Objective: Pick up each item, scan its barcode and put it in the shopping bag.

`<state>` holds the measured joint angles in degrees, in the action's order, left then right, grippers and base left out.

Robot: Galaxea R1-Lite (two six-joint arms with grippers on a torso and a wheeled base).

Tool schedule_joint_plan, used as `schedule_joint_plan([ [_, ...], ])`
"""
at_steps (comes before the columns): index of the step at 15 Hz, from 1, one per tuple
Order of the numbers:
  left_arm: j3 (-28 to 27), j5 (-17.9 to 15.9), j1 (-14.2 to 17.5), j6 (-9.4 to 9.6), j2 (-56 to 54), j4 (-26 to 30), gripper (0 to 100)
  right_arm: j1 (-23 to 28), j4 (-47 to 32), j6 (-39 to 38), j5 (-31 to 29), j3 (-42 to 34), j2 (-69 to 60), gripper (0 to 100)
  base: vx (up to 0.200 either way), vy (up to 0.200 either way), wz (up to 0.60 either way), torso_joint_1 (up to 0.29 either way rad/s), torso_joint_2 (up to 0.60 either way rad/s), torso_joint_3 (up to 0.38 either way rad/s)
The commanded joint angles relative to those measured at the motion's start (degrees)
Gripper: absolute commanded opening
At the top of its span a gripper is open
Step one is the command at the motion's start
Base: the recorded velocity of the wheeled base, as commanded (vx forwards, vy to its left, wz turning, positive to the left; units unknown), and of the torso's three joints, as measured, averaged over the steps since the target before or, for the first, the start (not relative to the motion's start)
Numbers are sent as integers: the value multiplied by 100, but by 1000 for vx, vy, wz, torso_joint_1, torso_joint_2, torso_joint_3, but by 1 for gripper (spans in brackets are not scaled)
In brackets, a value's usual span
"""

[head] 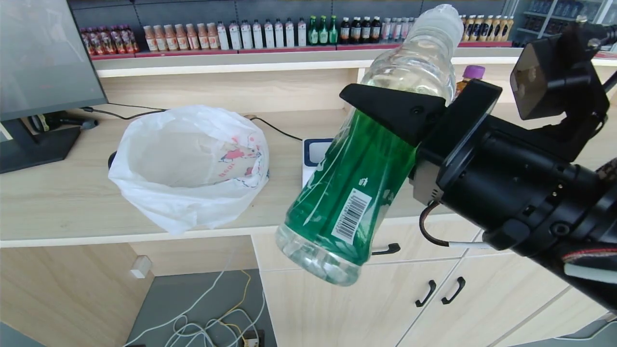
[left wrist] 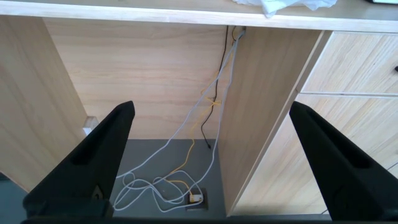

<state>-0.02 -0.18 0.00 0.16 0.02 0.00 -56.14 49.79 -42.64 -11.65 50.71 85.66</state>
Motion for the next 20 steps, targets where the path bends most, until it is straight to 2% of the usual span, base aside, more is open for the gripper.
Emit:
schedule_joint_plan([
  [1, 2, 1, 0, 2, -2, 0, 100, -20, -136, -69, 14, 237, -76, 0, 0, 0, 0, 0, 0, 0],
  [20, 2, 1, 0, 2, -2, 0, 100, -20, -127, -42, 40, 9, -94, 0, 0, 0, 0, 0, 0, 0],
])
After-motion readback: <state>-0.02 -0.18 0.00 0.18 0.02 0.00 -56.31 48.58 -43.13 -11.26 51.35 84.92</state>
